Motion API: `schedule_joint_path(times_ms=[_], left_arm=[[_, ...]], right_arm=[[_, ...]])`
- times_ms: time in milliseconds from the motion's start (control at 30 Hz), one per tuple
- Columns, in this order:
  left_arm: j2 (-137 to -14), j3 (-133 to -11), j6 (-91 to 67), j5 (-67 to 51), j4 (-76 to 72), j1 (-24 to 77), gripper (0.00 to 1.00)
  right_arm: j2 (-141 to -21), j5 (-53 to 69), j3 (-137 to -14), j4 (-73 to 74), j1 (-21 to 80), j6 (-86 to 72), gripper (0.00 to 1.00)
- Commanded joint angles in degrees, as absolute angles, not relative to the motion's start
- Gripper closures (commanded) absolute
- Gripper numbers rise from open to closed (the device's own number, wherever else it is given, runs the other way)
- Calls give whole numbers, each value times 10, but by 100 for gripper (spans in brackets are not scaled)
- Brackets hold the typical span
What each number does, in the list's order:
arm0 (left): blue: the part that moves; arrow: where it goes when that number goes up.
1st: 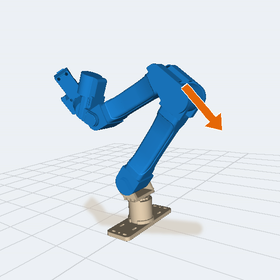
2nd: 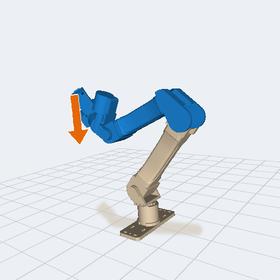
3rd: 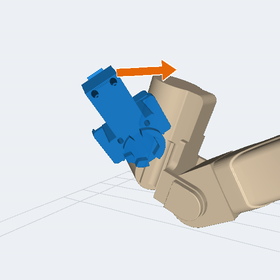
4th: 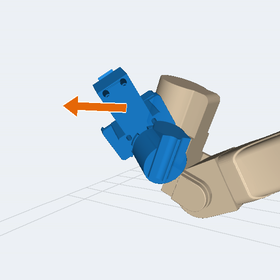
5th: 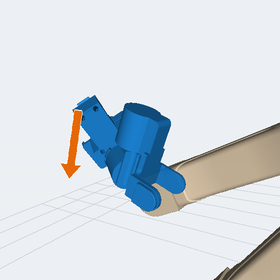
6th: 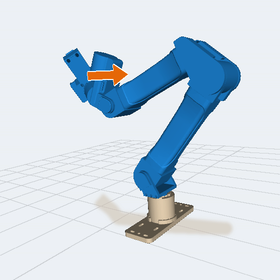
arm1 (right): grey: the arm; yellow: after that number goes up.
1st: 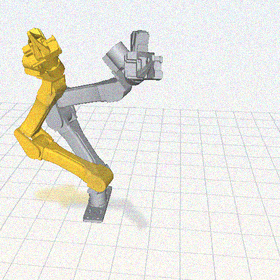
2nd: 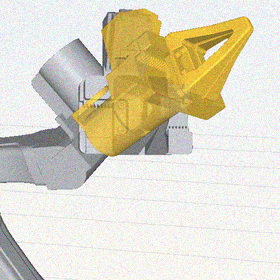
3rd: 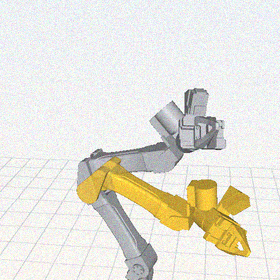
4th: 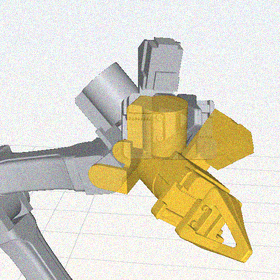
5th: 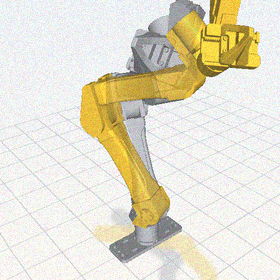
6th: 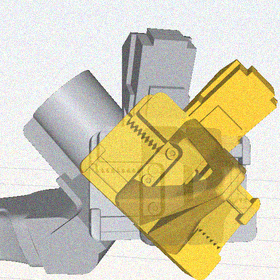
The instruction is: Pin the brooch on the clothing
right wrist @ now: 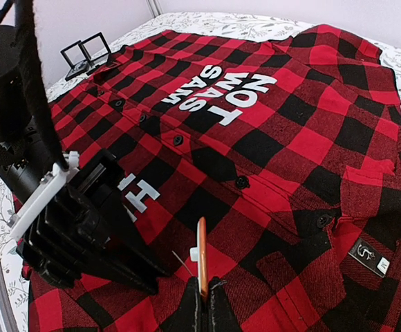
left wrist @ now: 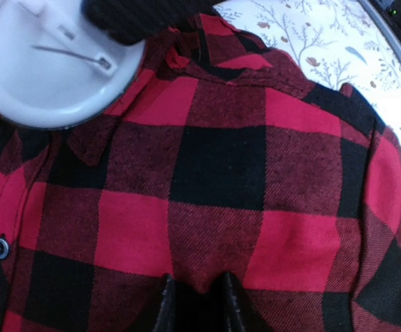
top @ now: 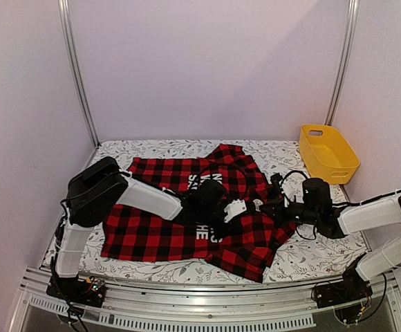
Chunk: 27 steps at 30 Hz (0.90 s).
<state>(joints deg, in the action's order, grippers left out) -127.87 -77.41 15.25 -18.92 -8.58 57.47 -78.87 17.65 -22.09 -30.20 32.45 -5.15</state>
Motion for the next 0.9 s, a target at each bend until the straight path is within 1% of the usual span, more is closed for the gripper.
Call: schedule_joint_path(times_ms=[0,167,300,500,667,767,867], left_arm=[[-1265,-750,157,-204,-99,581,99],[-1229,-724,144,-220,-124,579,100],[-1195,-696,144,-240,-148,579,100],[-1183,-693,153,-263,-143,578,100],[-1176,-692,160,-272,-138,574,100],[-1170,-687,164,-286,-139,570,100],[-1172,-688,169,-291,-140,570,100]], right_arm=[[-796,186,-215,-322,321,-48,100],[-806,194,-209,-351,321,-30,100],[-818,143,-181,-435,335,-8,99],[-850,92,-140,-577,395,118,100],[-881,14,-82,-717,457,201,100],[-919,-62,-69,-787,493,264,100],[-975,-81,-66,-859,510,309,100]])
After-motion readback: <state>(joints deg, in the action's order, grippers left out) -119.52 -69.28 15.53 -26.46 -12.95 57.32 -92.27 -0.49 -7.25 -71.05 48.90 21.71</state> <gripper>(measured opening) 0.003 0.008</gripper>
